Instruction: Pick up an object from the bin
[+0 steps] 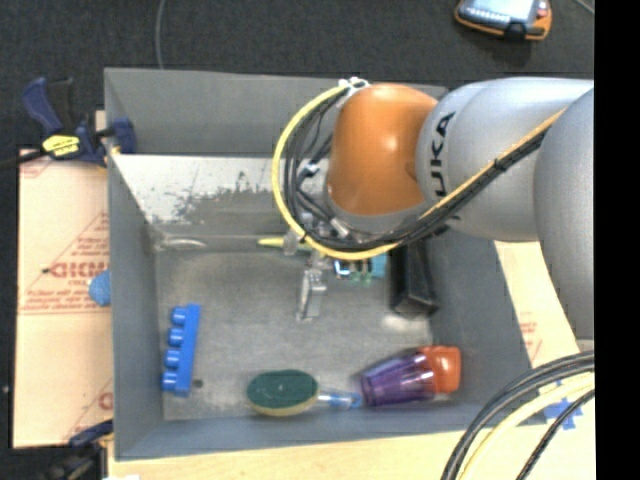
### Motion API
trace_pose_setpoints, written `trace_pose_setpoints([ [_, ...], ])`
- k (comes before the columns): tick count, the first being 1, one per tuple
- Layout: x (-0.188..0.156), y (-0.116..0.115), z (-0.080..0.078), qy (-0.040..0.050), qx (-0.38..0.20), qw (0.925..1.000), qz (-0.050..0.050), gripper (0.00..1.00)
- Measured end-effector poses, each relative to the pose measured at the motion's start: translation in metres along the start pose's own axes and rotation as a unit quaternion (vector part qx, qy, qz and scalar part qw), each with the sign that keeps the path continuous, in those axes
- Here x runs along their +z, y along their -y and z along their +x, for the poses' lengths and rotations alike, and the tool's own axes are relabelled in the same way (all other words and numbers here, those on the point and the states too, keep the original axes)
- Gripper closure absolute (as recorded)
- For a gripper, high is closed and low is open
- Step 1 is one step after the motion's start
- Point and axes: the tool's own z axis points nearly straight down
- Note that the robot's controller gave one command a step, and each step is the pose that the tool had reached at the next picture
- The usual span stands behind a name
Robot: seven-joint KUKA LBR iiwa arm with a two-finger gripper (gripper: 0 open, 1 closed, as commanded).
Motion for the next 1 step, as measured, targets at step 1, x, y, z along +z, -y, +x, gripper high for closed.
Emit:
trace_pose_setpoints([
  [1, 0.0053, 0.0555, -0.0052, 0.0029, 0.064, 0.9980, -0.002, 0.00],
])
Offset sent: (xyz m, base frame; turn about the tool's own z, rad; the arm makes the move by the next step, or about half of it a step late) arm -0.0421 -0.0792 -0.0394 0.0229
